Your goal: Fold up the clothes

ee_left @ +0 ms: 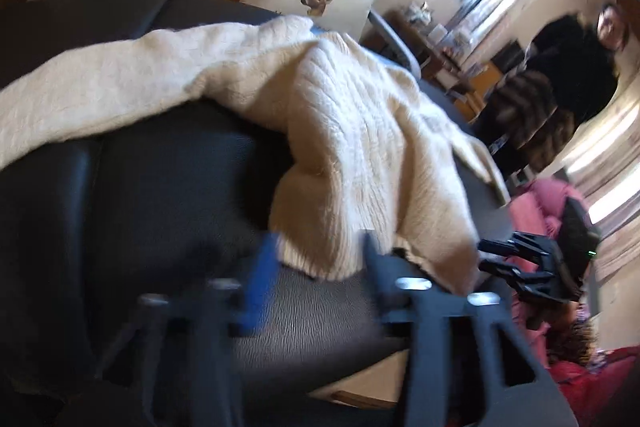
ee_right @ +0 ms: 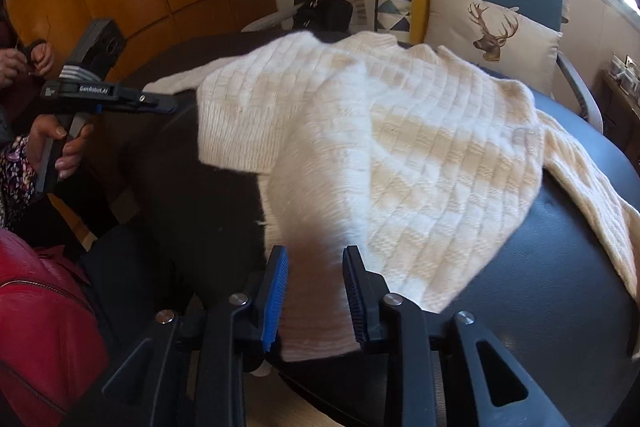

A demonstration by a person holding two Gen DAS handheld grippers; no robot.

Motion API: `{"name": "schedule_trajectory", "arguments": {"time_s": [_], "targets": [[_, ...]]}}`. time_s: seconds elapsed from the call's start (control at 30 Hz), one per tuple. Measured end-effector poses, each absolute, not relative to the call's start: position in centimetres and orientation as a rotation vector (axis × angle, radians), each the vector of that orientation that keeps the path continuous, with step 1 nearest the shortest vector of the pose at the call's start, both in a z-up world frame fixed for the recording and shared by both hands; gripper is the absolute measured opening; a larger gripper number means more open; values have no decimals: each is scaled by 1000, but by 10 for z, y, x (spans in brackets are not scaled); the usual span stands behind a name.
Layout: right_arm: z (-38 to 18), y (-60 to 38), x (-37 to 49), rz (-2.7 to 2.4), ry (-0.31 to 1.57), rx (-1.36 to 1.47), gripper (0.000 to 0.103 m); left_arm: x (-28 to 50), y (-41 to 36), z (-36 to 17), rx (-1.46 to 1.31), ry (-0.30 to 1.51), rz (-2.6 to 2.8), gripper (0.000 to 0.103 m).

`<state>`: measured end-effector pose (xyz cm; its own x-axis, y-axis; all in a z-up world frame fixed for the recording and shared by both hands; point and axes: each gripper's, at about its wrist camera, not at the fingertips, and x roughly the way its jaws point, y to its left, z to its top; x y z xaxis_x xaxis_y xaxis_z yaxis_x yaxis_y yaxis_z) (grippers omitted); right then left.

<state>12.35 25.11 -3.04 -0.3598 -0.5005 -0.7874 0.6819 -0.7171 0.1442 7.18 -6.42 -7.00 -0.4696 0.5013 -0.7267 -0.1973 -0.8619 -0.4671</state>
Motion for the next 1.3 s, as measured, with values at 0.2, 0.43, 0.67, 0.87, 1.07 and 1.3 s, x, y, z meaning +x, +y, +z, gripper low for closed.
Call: {"name": "schedule_trajectory", "arguments": {"time_s": [0.2,0.43,0.67,0.87,1.07,1.3], "targets": [[-48,228,140,-2084,389,1120,28,49,-29,-78,-1302,-332,2338,80],[-68,224,133,-2111,477,1135,28,35,-27,-100,-1316,-415,2296,7],[-42,271,119,-2224,197,1093,28,69,-57,-74,-1156,-693,2146,5],[-55,300,108,-2279,176,1212,30,110,-98,-49,-1083,-848,2077,5],[-60,311,77,-2268,11,1229,30,134,-109,-61,-1129,-971,2008,5],[-83,270,37,-2203,294,1300,30,147,-123,-114,-1370,-1001,2047,5]]}}
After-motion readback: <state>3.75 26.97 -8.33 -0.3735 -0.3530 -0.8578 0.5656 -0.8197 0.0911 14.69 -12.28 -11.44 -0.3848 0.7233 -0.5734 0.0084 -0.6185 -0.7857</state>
